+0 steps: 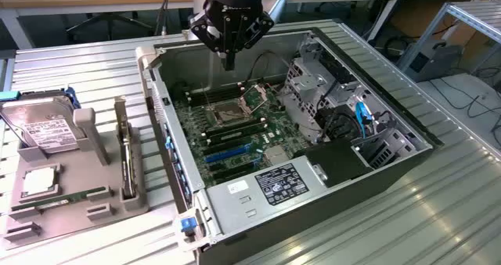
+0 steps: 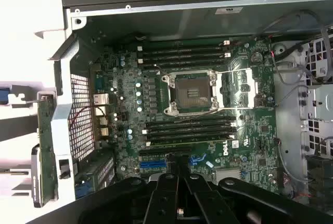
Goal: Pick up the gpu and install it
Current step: 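Reach for the gpu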
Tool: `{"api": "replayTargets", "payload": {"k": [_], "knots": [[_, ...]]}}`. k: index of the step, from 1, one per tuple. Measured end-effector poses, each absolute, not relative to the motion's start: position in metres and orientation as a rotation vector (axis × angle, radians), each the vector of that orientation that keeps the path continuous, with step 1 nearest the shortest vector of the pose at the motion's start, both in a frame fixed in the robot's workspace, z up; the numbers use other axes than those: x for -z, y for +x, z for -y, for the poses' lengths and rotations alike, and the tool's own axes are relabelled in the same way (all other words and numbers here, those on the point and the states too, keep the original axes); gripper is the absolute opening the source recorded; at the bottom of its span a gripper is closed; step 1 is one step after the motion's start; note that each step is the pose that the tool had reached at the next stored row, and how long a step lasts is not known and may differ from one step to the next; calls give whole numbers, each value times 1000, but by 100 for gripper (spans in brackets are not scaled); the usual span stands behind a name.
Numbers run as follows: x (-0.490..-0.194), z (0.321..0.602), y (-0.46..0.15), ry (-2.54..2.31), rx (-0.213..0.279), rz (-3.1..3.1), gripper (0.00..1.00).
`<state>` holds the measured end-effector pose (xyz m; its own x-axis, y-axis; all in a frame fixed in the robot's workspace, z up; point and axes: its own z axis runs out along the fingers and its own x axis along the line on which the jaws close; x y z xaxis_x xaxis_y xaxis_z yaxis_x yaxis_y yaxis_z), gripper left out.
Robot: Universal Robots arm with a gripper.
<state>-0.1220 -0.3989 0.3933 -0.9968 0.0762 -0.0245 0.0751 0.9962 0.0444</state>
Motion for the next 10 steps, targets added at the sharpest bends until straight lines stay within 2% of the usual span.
{"api": "replayTargets", "payload": {"k": [10], "knots": [[-393, 399, -125, 118, -68, -3113, 11]]}}
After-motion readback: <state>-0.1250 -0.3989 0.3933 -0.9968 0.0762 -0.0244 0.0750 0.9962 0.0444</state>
